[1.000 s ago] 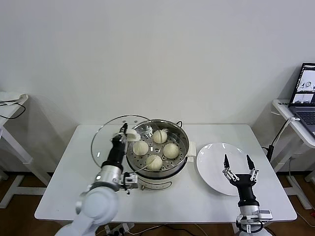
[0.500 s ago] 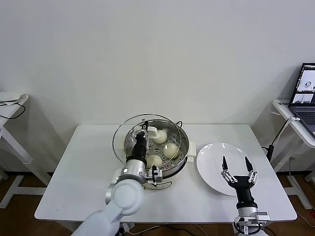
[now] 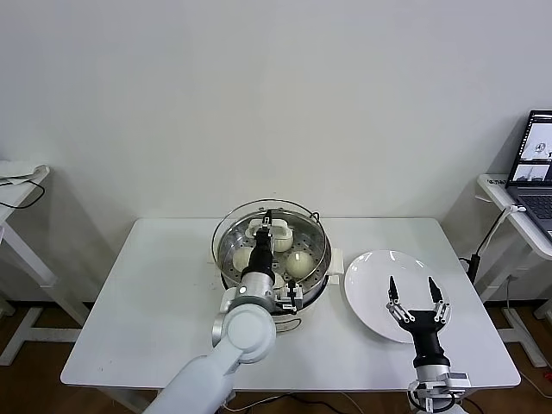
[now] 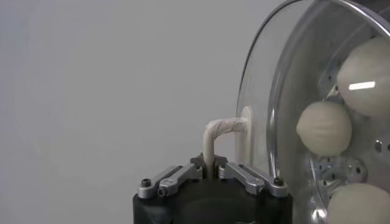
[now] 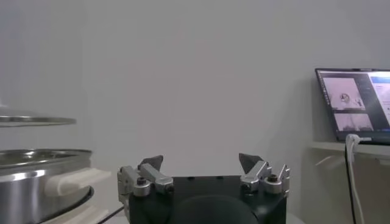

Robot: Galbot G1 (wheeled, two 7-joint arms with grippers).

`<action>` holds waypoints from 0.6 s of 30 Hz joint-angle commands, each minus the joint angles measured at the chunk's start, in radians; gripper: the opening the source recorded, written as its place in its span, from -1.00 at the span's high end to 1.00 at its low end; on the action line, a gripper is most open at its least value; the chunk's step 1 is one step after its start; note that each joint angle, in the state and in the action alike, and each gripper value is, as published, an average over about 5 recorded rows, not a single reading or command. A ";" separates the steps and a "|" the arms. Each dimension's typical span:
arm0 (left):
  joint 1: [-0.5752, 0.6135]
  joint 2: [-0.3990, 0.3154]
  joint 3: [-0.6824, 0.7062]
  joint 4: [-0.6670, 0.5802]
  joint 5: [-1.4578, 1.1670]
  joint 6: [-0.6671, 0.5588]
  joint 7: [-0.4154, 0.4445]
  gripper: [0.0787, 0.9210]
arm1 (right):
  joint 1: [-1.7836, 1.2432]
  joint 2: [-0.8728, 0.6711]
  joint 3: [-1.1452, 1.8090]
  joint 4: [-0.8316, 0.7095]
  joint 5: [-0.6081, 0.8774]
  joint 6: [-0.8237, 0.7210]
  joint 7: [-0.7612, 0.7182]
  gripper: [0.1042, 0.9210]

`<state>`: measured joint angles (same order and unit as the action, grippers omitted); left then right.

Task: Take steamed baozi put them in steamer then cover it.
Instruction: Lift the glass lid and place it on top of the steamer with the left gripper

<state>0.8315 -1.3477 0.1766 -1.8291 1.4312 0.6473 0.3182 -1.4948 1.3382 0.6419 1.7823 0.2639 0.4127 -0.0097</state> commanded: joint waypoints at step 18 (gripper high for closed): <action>0.022 -0.074 -0.011 0.094 0.082 -0.030 -0.038 0.74 | 0.013 -0.005 -0.008 -0.021 -0.009 0.002 -0.004 -0.76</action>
<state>0.8511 -1.4086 0.1681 -1.7516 1.4919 0.6252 0.2874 -1.4844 1.3330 0.6375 1.7646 0.2578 0.4138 -0.0128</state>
